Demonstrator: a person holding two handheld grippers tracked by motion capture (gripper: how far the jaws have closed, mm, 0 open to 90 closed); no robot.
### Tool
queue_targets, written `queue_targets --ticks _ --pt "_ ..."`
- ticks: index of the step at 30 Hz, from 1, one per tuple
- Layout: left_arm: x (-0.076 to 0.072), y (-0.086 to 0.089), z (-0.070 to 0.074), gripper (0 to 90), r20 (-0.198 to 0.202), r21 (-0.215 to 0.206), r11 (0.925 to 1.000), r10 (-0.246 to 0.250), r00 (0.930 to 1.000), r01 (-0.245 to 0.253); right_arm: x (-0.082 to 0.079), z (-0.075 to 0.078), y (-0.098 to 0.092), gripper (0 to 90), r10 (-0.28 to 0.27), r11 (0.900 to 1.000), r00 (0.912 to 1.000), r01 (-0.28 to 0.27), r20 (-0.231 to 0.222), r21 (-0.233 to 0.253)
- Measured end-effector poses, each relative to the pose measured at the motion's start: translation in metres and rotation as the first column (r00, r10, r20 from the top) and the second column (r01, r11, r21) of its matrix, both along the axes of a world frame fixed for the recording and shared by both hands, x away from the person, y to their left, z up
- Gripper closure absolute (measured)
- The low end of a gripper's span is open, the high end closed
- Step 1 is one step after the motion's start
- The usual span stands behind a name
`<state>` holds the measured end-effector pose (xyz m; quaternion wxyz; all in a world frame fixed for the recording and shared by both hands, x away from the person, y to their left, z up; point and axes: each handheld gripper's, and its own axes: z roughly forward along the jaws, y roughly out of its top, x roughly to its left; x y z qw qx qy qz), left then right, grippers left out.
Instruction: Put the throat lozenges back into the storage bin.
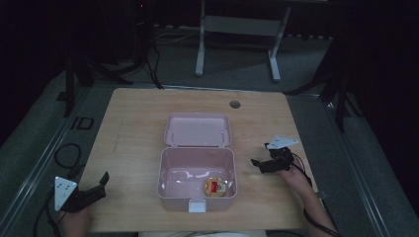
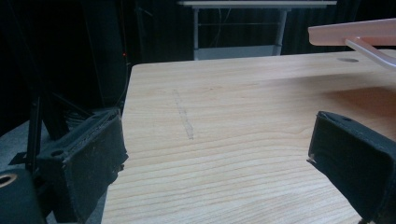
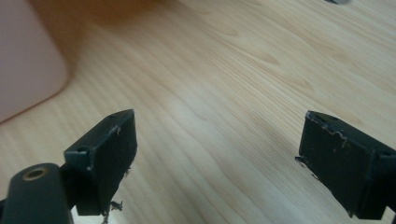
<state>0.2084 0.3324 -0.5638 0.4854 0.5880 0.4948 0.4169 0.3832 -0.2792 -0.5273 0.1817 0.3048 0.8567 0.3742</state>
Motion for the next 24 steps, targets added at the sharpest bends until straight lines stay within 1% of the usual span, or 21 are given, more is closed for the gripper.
queue_targets --ticks 1,3,4,5,6,7,9,10,11,13,14,15,18,19,20,21,22,23,24 --pt "0.000 0.000 0.000 4.2 0.000 0.000 1.0000 0.001 1.0000 -0.001 0.000 -0.002 -0.004 11.2 -0.021 1.000 0.9997 0.021 0.010 0.014" --pt "0.000 0.000 0.000 4.2 0.001 0.001 1.0000 0.001 1.0000 -0.001 0.000 -0.006 -0.013 11.2 -0.056 0.998 0.9984 0.056 0.003 0.036" --pt "0.000 0.000 0.000 4.2 0.001 0.001 1.0000 0.001 1.0000 -0.001 -0.002 -0.010 -0.020 11.2 -0.082 0.996 0.9966 0.082 0.002 0.042" --pt "0.000 0.000 0.000 4.2 0.000 0.002 1.0000 0.000 1.0000 0.000 -0.002 -0.010 -0.020 11.2 -0.082 0.996 0.9966 0.082 0.002 0.042" --pt "0.000 0.000 0.000 4.3 0.000 0.002 1.0000 0.000 1.0000 0.000 -0.004 -0.011 -0.023 11.2 -0.105 0.994 0.9944 0.105 0.009 0.039" --pt "0.000 0.000 0.000 4.3 0.000 0.001 1.0000 0.000 1.0000 0.000 -0.005 -0.012 -0.027 11.1 -0.120 0.992 0.9928 0.119 0.010 0.045" --pt "0.000 0.000 0.000 4.2 0.002 0.000 1.0000 0.001 1.0000 -0.001 -0.007 -0.013 -0.035 11.2 -0.160 0.986 0.9871 0.159 0.013 0.051" --pt "0.000 0.000 0.000 4.2 0.002 -0.001 1.0000 0.001 1.0000 -0.001 -0.008 -0.015 -0.043 11.2 -0.209 0.976 0.9778 0.208 0.011 0.062" --pt "0.000 0.000 0.000 4.3 0.002 -0.001 1.0000 0.001 1.0000 -0.001 -0.008 -0.015 -0.043 11.2 -0.209 0.976 0.9778 0.208 0.011 0.062" --pt "0.000 0.000 0.000 4.3 0.000 0.002 1.0000 0.000 1.0000 0.000 -0.009 -0.018 -0.051 11.2 -0.268 0.960 0.9634 0.266 0.006 0.089" --pt "0.000 0.000 0.000 4.3 -0.001 0.003 1.0000 0.001 1.0000 -0.001 -0.010 -0.018 -0.056 11.2 -0.296 0.951 0.9551 0.293 0.015 0.101" --pt "0.000 0.000 0.000 4.2 -0.001 0.003 1.0000 0.000 1.0000 0.000 -0.011 -0.018 -0.059 11.2 -0.327 0.941 0.9445 0.321 0.035 0.108" --pt "0.000 0.000 0.000 4.2 0.000 0.001 1.0000 0.001 1.0000 -0.001 -0.014 -0.016 -0.066 11.2 -0.380 0.923 0.9225 0.372 0.071 0.096" --pt "0.000 0.000 0.000 4.2 0.000 0.000 1.0000 0.001 1.0000 -0.001 -0.015 -0.016 -0.069 11.2 -0.398 0.915 0.9139 0.390 0.080 0.098" --pt "0.000 0.000 0.000 4.3 0.000 0.001 1.0000 0.001 1.0000 -0.001 -0.015 -0.016 -0.072 11.2 -0.419 0.906 0.9044 0.411 0.078 0.102" --pt "0.000 0.000 0.000 4.2 -0.001 0.001 1.0000 0.001 1.0000 -0.001 -0.016 -0.017 -0.075 11.2 -0.454 0.889 0.8875 0.444 0.080 0.114" --pt "0.000 0.000 0.000 4.2 -0.001 0.001 1.0000 0.001 1.0000 -0.001 -0.017 -0.018 -0.077 11.2 -0.469 0.880 0.8795 0.459 0.077 0.122" --pt "0.000 0.000 0.000 4.2 -0.001 0.001 1.0000 0.001 1.0000 -0.001 -0.017 -0.019 -0.081 11.2 -0.495 0.866 0.8653 0.484 0.078 0.127" --pt "0.000 0.000 0.000 4.2 -0.001 0.001 1.0000 0.000 1.0000 0.000 -0.018 -0.020 -0.082 11.2 -0.516 0.854 0.8523 0.504 0.084 0.131"
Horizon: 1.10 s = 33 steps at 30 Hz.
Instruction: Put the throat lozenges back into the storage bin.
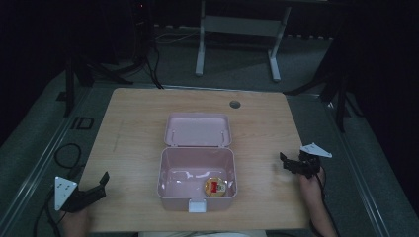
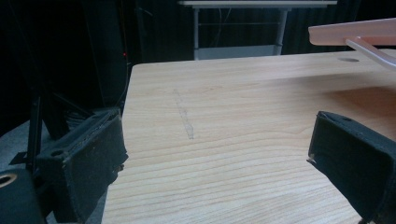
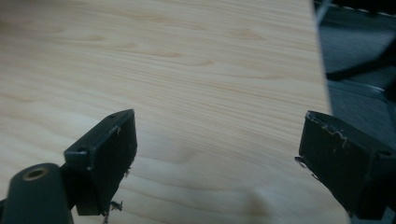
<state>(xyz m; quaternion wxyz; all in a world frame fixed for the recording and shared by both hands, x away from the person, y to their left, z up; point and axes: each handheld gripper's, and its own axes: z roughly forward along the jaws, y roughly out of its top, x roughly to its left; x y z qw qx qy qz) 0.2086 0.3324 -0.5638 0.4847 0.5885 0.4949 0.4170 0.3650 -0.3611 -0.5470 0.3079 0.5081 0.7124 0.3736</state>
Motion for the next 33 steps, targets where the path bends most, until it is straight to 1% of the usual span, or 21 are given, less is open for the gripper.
queue_targets --ticks 1,4,8,10,11,13,15,17,19,21,23,24,25,26,33 --pt "0.000 0.000 0.000 4.2 0.000 0.000 1.0000 0.000 1.0000 0.000 -0.001 -0.001 -0.002 11.2 -0.025 1.000 0.9997 0.025 0.007 -0.001" --pt "0.000 0.000 0.000 4.3 -0.001 0.000 1.0000 -0.001 1.0000 0.001 -0.001 -0.001 -0.007 11.2 -0.045 0.999 0.9990 0.045 0.003 0.022" --pt "0.000 0.000 0.000 4.2 0.000 -0.001 1.0000 -0.001 1.0000 0.001 -0.003 -0.002 -0.011 11.2 -0.044 0.998 0.9989 0.043 0.018 0.038" --pt "0.000 0.000 0.000 4.3 0.000 -0.003 1.0000 -0.002 1.0000 0.002 -0.003 -0.001 -0.012 11.2 -0.040 0.997 0.9990 0.039 0.020 0.063" --pt "0.000 0.000 0.000 4.2 0.001 -0.004 1.0000 -0.003 1.0000 0.003 -0.003 -0.001 -0.013 11.2 -0.042 0.997 0.9987 0.040 0.030 0.071" --pt "0.000 0.001 0.000 4.2 0.001 -0.005 1.0000 -0.003 1.0000 0.003 -0.004 -0.001 -0.015 11.2 -0.042 0.994 0.9985 0.039 0.035 0.100" --pt "0.000 0.001 0.000 4.2 0.003 -0.006 1.0000 -0.005 1.0000 0.005 -0.004 -0.001 -0.017 11.2 -0.035 0.992 0.9988 0.031 0.033 0.122" --pt "0.000 0.001 0.000 4.2 0.002 -0.007 1.0000 -0.005 1.0000 0.005 -0.003 -0.002 -0.017 11.2 -0.037 0.992 0.9990 0.033 0.027 0.120" --pt "0.000 0.001 0.000 4.2 0.002 -0.007 1.0000 -0.005 1.0000 0.005 -0.002 -0.004 -0.016 11.2 -0.036 0.994 0.9993 0.035 0.012 0.106" --pt "0.000 0.001 0.000 4.2 0.002 -0.007 1.0000 -0.006 1.0000 0.006 -0.001 -0.005 -0.013 11.2 -0.044 0.996 0.9990 0.044 0.005 0.072" --pt "0.000 0.001 0.000 4.2 0.002 -0.008 1.0000 -0.004 1.0000 0.004 0.000 -0.005 -0.011 11.2 -0.041 0.998 0.9992 0.041 0.001 0.054" --pt "0.000 0.001 0.000 4.2 0.001 -0.009 1.0000 -0.004 1.0000 0.004 0.000 -0.006 -0.009 11.2 -0.049 0.998 0.9988 0.049 0.001 0.030" --pt "0.000 0.001 0.000 4.2 0.000 -0.008 1.0000 -0.003 1.0000 0.003 0.000 -0.006 -0.009 11.2 -0.053 0.998 0.9986 0.053 0.003 0.019" --pt "0.000 0.001 0.000 4.3 0.000 -0.008 1.0000 -0.004 1.0000 0.004 0.000 -0.006 -0.008 11.2 -0.046 0.999 0.9989 0.046 0.002 0.020" --pt "0.000 0.001 0.000 4.2 0.000 -0.008 1.0000 -0.004 1.0000 0.004 0.002 -0.006 -0.007 11.2 -0.043 0.999 0.9989 0.043 -0.016 0.007"
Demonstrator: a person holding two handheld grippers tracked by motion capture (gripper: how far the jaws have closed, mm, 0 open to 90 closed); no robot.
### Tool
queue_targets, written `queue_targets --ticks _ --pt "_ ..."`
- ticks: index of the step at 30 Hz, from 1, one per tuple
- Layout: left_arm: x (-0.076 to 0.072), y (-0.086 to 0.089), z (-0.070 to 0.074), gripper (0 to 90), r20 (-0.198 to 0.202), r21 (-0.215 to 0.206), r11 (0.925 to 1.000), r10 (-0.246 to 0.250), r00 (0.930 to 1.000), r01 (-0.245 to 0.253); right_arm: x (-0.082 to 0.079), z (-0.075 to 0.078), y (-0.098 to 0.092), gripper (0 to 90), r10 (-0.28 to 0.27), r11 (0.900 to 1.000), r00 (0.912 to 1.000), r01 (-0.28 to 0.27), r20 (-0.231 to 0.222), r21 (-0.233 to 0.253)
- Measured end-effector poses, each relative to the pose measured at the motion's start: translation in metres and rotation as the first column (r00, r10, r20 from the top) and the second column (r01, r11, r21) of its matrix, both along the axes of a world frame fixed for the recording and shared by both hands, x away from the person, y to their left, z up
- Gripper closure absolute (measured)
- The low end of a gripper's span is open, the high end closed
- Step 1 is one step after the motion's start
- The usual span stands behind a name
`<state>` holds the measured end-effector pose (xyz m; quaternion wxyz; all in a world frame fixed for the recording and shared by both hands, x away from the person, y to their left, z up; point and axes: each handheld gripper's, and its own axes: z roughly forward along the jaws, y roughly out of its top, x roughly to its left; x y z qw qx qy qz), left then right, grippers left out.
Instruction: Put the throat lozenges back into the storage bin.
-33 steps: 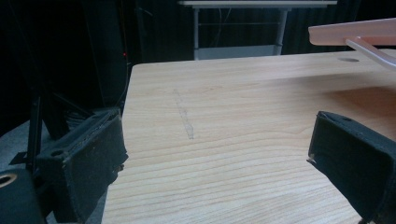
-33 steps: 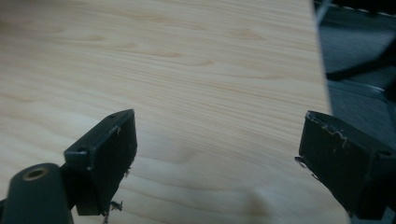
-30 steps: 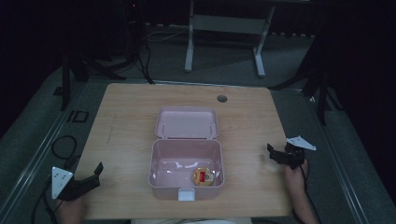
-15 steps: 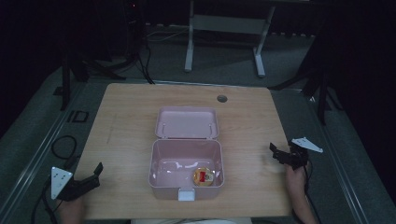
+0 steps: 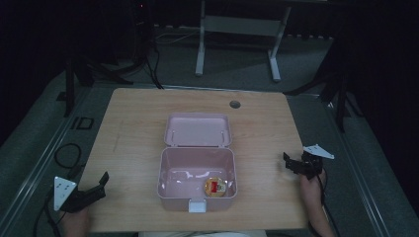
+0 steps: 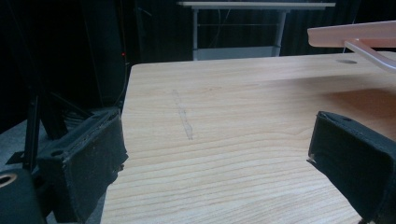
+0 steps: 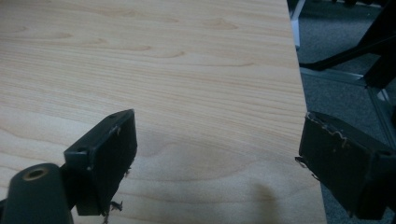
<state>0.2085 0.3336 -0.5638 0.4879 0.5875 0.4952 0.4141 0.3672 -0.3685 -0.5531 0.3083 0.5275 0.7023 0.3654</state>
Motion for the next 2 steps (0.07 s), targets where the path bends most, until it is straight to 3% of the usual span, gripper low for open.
queue_targets --ticks 2 --pt "0.0003 -0.0001 0.0000 4.2 -0.001 -0.002 1.0000 0.000 1.0000 0.000 0.0002 0.0000 0.0003 11.2 0.000 1.000 1.0000 0.000 -0.004 0.000"
